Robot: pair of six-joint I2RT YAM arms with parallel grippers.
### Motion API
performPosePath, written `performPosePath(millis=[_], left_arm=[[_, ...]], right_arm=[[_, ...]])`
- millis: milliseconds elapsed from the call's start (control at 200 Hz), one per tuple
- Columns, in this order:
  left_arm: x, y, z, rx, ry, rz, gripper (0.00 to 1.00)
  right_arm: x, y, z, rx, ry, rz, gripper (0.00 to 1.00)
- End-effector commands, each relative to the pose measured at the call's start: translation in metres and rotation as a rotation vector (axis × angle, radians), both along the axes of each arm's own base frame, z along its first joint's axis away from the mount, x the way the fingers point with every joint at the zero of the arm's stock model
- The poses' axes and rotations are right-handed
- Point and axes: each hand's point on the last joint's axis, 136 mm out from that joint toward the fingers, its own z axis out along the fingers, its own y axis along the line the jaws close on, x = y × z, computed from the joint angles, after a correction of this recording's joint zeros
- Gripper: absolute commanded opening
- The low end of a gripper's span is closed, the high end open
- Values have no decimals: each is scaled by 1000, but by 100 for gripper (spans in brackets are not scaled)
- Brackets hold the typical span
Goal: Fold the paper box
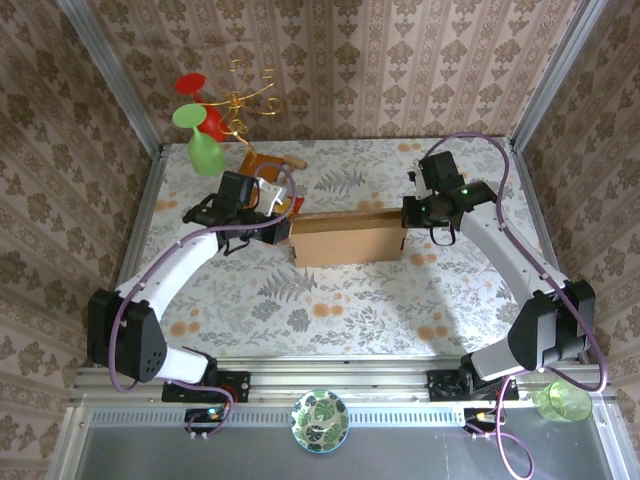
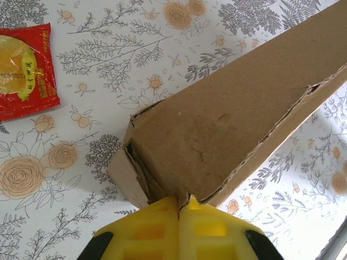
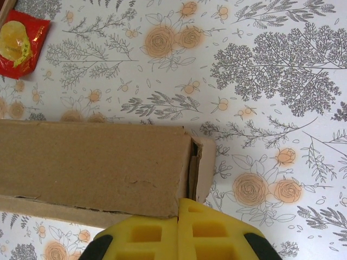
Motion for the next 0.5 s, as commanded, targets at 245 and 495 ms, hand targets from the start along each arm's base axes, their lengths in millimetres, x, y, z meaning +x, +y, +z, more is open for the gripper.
performPosePath(millis=[245,495], left_arm=[[-11,9,-23,58,70,33,0],[-10,7,-23,61,69,28,0]], right_arm=[[-14,-4,21,61,54,-112,28],[-25,-19,63,362,66,-444,50]])
